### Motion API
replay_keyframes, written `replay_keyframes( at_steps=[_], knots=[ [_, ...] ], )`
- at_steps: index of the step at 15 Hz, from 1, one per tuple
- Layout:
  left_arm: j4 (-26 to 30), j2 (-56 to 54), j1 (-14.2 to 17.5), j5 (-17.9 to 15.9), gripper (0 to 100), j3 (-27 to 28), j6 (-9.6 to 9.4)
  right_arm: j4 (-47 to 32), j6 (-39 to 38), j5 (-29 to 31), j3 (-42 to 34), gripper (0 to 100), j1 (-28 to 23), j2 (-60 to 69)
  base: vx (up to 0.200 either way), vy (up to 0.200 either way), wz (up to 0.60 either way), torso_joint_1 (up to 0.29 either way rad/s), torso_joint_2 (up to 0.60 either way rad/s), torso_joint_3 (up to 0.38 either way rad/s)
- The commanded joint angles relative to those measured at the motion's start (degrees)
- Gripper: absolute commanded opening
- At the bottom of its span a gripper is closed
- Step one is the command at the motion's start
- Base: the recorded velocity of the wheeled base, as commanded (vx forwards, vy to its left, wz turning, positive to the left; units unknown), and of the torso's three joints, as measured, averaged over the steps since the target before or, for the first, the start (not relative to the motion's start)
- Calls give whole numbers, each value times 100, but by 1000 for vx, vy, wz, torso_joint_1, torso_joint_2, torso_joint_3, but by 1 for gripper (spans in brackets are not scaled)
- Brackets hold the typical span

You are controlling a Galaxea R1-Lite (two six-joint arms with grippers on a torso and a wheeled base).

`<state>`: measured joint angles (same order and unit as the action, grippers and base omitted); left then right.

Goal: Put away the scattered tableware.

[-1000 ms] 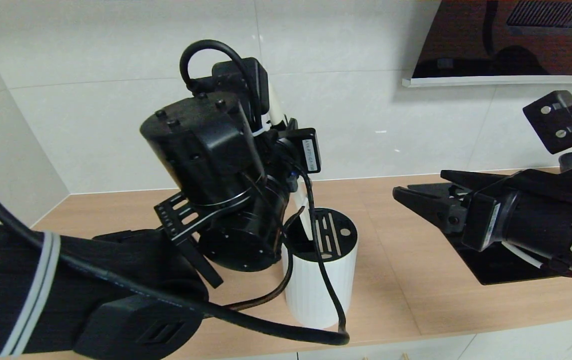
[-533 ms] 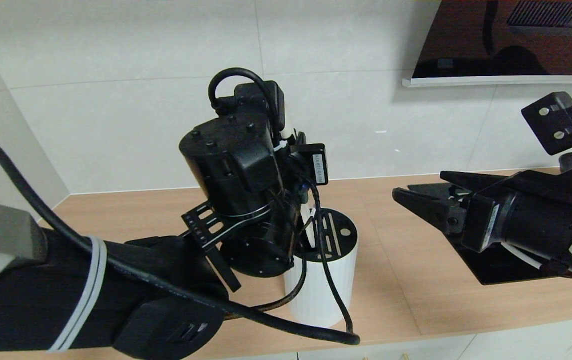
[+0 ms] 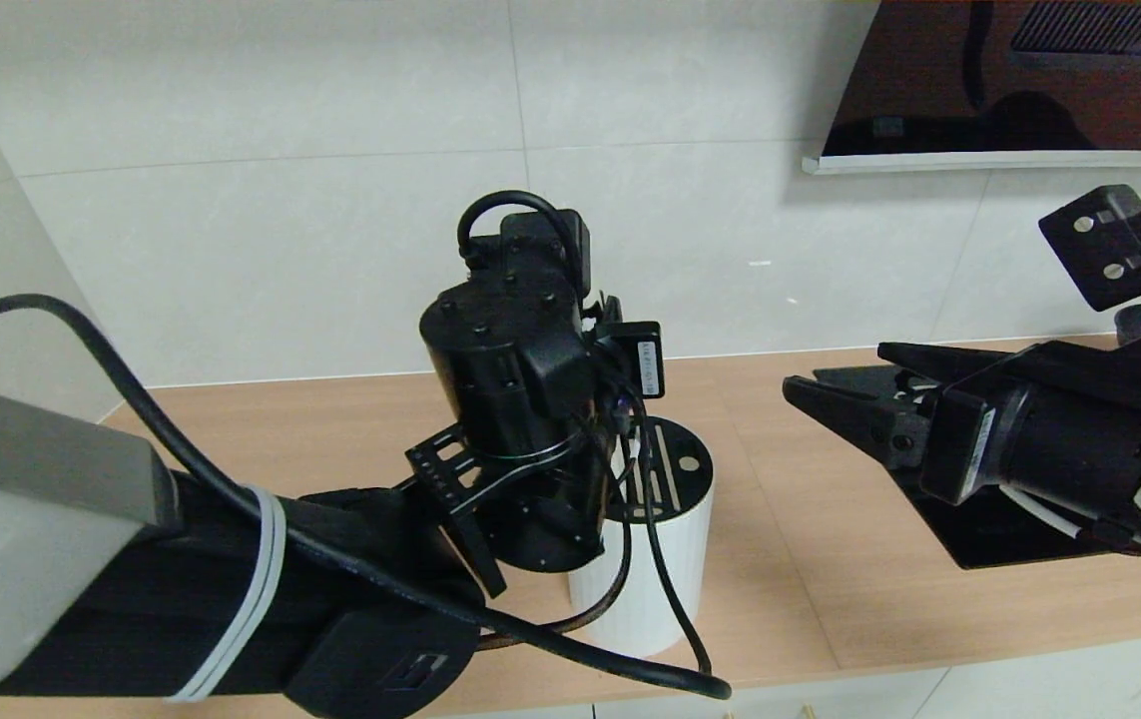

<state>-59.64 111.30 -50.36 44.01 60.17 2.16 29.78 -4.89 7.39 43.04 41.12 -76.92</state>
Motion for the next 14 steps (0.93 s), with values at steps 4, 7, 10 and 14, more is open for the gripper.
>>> replay_keyframes(
  at_steps=[4, 7, 10, 14],
  knots=[
    [5, 269, 0, 46, 0, -129, 39, 1, 5, 0, -7, 100, 1, -25, 0, 0, 0, 0, 0, 0],
    [5, 428, -88, 55, 0, -181, 145, 1, 5, 0, -15, 100, 1, -42, 0, 0, 0, 0, 0, 0],
    [5, 621, -123, 55, 0, -296, 171, 1, 5, 0, -15, 100, 1, -42, 0, 0, 0, 0, 0, 0],
    [13, 665, -132, 55, 0, -489, 171, 1, 5, 0, -24, 100, 1, -51, 0, 0, 0, 0, 0, 0]
  ],
)
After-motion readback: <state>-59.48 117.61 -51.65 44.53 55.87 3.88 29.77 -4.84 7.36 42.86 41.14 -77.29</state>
